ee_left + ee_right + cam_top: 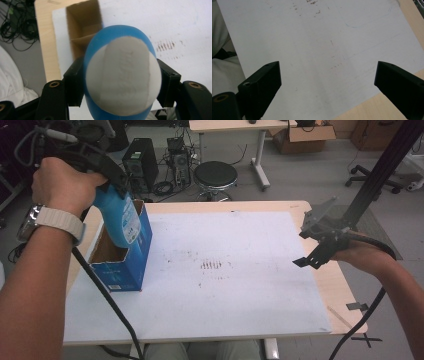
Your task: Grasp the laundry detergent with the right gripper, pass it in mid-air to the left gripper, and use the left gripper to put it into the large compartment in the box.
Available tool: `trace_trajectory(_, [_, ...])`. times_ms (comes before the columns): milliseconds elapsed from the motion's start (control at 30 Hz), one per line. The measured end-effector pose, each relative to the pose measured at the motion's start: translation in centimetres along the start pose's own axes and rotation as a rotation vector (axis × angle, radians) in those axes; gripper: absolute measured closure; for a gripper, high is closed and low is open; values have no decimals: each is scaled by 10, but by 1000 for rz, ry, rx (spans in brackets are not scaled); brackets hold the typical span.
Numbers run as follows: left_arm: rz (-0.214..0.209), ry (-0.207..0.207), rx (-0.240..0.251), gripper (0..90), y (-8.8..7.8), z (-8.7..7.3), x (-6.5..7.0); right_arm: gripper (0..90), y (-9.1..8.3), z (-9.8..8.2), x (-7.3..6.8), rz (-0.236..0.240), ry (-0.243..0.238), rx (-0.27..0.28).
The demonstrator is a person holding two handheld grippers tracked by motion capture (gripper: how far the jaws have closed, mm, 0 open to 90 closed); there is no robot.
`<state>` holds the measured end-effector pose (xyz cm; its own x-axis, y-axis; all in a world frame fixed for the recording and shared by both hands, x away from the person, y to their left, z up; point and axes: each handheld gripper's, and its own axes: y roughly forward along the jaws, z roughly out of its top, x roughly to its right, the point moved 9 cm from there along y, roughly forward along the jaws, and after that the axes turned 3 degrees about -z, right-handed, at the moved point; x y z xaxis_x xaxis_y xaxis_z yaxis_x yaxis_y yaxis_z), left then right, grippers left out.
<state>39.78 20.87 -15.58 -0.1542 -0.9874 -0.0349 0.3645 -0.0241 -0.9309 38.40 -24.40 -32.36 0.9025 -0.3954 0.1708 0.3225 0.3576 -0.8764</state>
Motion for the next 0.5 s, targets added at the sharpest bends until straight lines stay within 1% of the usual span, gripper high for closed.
trace_trajectory(33, [0, 0, 0, 381, 0, 0, 0, 69, 0, 0, 0, 0, 0, 0])
trace_trajectory(67, [6, -17, 5, 381, 0, 0, -4, 69, 0, 0, 0, -1, 1, -2])
trace_trajectory(100, [19, -30, 3, 380, 1, 0, -11, 68, 1, 0, 1, 0, 1, -6])
trace_trajectory(133, [24, -40, -1, 380, 2, -1, -13, 68, 1, 0, 1, -1, 2, -4])
trace_trajectory(167, [24, -40, -1, 380, 2, -1, -13, 68, 1, 0, 1, -1, 2, -4])
trace_trajectory(267, [31, -74, 18, 380, 6, 0, -23, 70, 2, -1, 3, 1, 0, -5])
trace_trajectory(333, [35, -80, 25, 381, 8, 0, -25, 71, 3, -2, 3, 2, 0, -12])
trace_trajectory(367, [46, -85, 36, 381, 10, 0, -30, 71, 3, -3, 3, 3, 2, -15])
trace_trajectory(400, [49, -83, 32, 381, 11, 0, -32, 71, 2, -3, 4, 2, 1, -17])
trace_trajectory(433, [52, -90, 37, 381, 12, 0, -34, 75, 2, -4, 4, 1, 1, -19])
trace_trajectory(467, [52, -90, 37, 381, 12, 0, -34, 78, 1, -5, 4, 3, 1, -18])
trace_trajectory(500, [58, -92, 42, 381, 15, -1, -38, 77, 1, -6, 5, 2, 2, -18])
